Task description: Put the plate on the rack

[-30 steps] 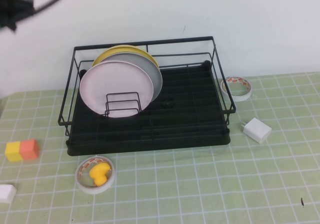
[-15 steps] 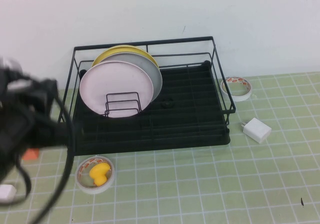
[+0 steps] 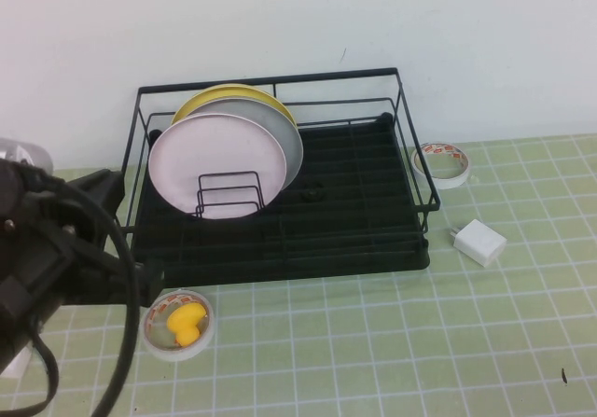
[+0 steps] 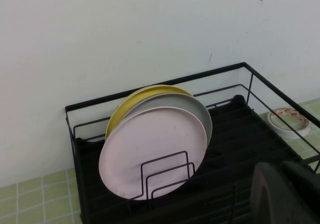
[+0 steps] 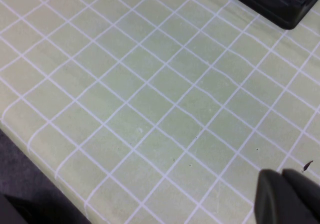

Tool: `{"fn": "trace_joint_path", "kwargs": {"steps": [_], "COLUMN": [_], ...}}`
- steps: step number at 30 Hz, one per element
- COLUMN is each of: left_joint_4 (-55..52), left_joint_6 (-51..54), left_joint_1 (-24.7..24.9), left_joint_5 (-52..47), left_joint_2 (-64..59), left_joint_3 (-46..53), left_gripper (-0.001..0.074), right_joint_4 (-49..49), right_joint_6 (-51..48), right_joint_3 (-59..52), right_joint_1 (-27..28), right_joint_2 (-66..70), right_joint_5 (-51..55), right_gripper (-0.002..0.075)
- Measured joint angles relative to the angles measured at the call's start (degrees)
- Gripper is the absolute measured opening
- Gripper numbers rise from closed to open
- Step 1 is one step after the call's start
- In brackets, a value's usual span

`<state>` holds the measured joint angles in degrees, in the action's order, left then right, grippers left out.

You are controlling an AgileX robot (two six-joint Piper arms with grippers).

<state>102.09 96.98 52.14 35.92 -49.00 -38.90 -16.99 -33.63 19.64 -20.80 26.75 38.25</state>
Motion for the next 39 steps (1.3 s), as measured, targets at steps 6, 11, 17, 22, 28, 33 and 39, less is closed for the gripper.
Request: {"fn": "trace_joint_path", "kwargs": {"steps": [6, 11, 17, 22, 28, 33, 39], "left_joint_4": [0.0, 0.0, -0.1, -0.1, -0.3, -0.7, -1.5], "left_joint_6": [0.0, 0.0, -1.6, -8.1, -9.4, -9.8, -9.8], "left_joint_1": [0.0, -1.1, -11.6, -24.4, -37.5, -43.5, -44.8], "left_joint_5": [-0.7, -2.2, -1.4, -2.6, -13.4, -23.2, -25.9], "left_joint_2": [3.5, 12.8, 22.8, 27.1, 29.3, 29.8, 29.8], "left_joint_3": [0.0, 0.0, 0.0, 1.4, 7.7, 12.0, 12.9], "left_gripper": [-0.0001, -0.0001, -0.0001, -0.0001, -0.0001, -0.0001, -0.0001], "right_joint_4": [-0.1, -0.1, -0.1, -0.2, -0.2, -0.2, -0.2], "right_joint_6": [-0.1, -0.1, -0.1, -0.1, -0.1, -0.1, -0.1], "right_joint_3": [0.0, 0.0, 0.0, 0.0, 0.0, 0.0, 0.0], "right_joint_1": [0.0, 0.0, 0.0, 0.0, 0.0, 0.0, 0.0], "right_joint_2": [0.0, 0.0, 0.0, 0.0, 0.0, 0.0, 0.0], "right_joint_5": [0.1, 0.1, 0.1, 0.1, 0.1, 0.1, 0.1], "right_gripper": [-0.0001, -0.0001, -0.0001, -0.0001, -0.0001, -0.0001, -0.0001]}}
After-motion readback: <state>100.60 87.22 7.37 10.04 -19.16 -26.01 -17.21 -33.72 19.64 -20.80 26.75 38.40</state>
